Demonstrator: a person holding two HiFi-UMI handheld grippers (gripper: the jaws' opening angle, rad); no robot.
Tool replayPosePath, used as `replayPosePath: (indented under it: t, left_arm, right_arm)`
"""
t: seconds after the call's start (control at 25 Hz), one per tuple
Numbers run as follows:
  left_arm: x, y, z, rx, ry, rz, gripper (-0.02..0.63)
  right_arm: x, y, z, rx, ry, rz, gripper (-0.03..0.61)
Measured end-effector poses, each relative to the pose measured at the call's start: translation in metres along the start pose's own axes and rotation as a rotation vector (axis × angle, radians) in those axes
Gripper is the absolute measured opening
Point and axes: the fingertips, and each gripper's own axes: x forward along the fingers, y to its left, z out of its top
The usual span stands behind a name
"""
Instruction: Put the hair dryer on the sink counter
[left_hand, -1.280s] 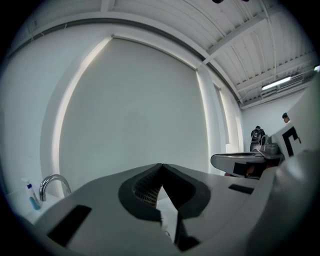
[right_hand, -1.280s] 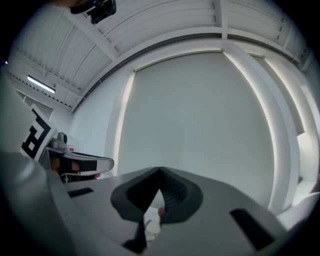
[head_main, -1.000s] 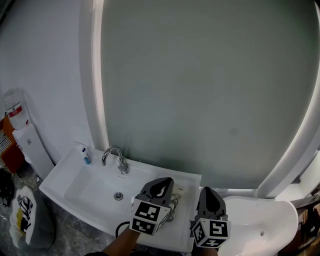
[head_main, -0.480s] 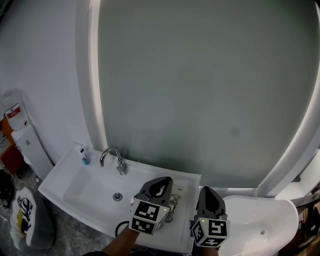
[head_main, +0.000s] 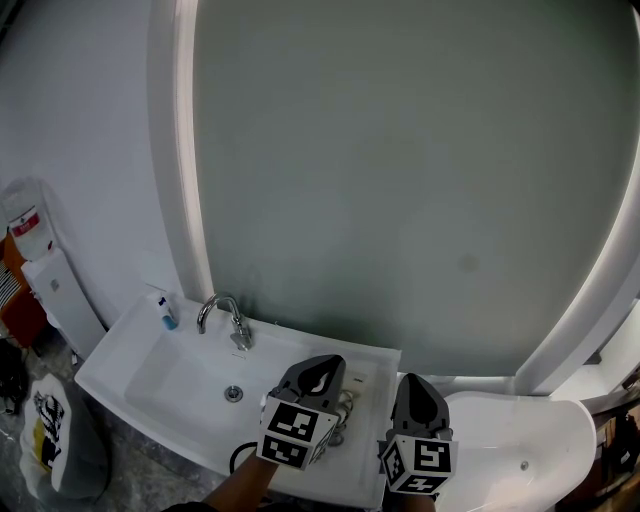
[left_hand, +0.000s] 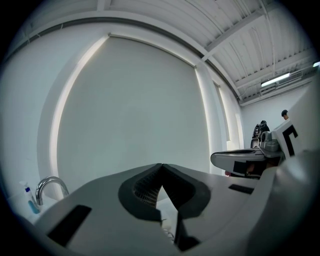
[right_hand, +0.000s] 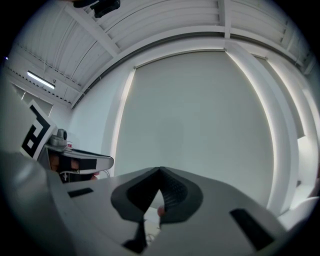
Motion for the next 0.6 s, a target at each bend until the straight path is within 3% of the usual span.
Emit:
replayPosePath:
  t: [0.6]
  left_arm:
    - [0.0026, 0.0066, -0.0058, -0.012, 0.008, 0.011, 0.009]
  right_arm:
    - [0.0045, -0.0021, -0.0038, 0.003, 0.005, -0.003, 0.021]
